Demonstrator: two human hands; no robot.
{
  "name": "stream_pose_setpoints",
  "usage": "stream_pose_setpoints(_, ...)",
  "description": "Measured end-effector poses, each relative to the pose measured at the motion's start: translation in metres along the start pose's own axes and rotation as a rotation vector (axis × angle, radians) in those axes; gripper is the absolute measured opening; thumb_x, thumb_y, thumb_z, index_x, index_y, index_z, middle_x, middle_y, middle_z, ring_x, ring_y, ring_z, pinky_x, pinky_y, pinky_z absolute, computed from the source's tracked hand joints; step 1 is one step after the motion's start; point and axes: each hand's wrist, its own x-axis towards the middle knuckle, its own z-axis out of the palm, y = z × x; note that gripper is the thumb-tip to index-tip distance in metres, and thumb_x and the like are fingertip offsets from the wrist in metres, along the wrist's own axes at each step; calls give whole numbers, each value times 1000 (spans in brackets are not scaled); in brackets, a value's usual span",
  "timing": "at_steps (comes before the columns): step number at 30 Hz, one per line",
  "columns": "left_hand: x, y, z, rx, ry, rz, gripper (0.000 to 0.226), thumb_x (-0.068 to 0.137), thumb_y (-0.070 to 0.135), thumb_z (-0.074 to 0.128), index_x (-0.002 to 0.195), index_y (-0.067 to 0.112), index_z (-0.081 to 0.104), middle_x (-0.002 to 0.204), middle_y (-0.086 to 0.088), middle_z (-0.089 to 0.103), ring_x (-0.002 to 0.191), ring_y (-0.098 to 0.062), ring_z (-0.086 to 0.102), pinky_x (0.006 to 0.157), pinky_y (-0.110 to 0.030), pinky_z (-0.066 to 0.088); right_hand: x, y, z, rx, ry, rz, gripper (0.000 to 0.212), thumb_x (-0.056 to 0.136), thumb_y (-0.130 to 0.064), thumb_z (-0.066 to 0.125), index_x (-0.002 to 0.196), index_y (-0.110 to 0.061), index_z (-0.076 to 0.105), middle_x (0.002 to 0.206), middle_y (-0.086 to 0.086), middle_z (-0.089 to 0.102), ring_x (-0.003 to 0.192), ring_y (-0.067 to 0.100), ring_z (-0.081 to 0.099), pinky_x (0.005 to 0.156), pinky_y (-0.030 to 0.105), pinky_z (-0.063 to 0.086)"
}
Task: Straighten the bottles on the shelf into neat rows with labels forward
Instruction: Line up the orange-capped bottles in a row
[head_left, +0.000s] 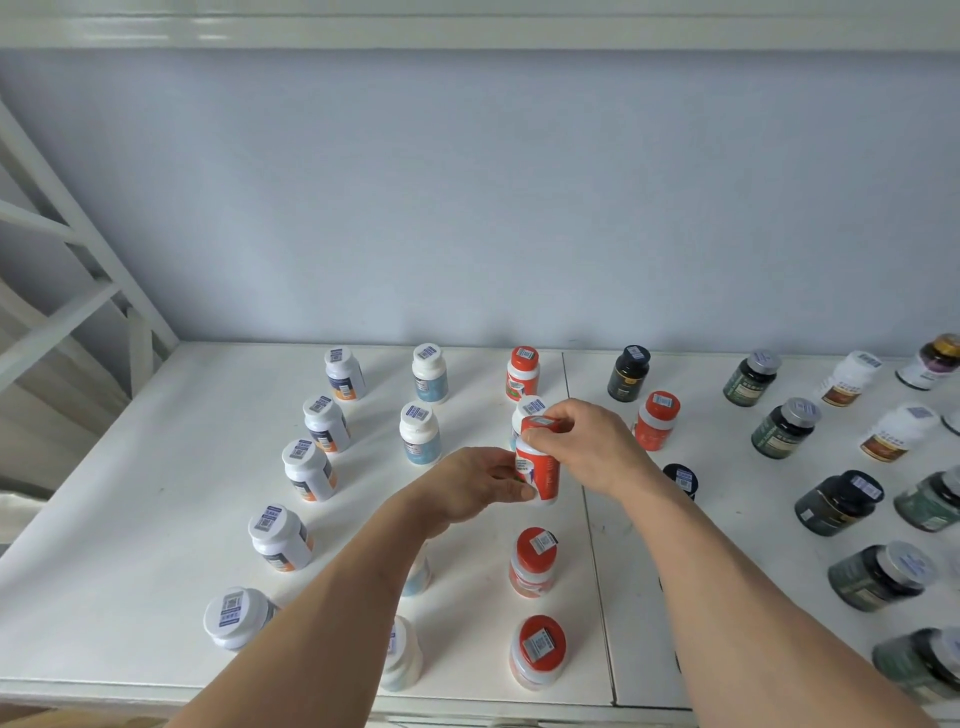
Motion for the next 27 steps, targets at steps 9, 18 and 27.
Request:
stream_pose_setpoints(9,1,3,3,376,119,29,47,84,33,73,128,25,59,125,3,65,111,-16,62,101,-33,48,-6,3,0,5,-16,-26,43,85,-40,67,123,-24,58,122,-5,63,103,12,59,80,24,48)
stream_pose_setpoints(18,0,-8,0,780,221,59,57,91,31,65,143,24,42,143,4,51,128,-19,50,105,-33,42,-12,27,22,2,-123,8,50,85,-38,71,130,-30,51,126,-7,61,110,11,57,95,28,45)
stream_pose_setpoints(27,-1,-7,-4,786,221,91,57,91,31,64,143,25,42,144,3,50,128,-19,50,104,-32,41,-12,30,33,-44,-146,19,59,84,-37,72,136,-31,45,136,-7,55,123,15,53,103,34,41)
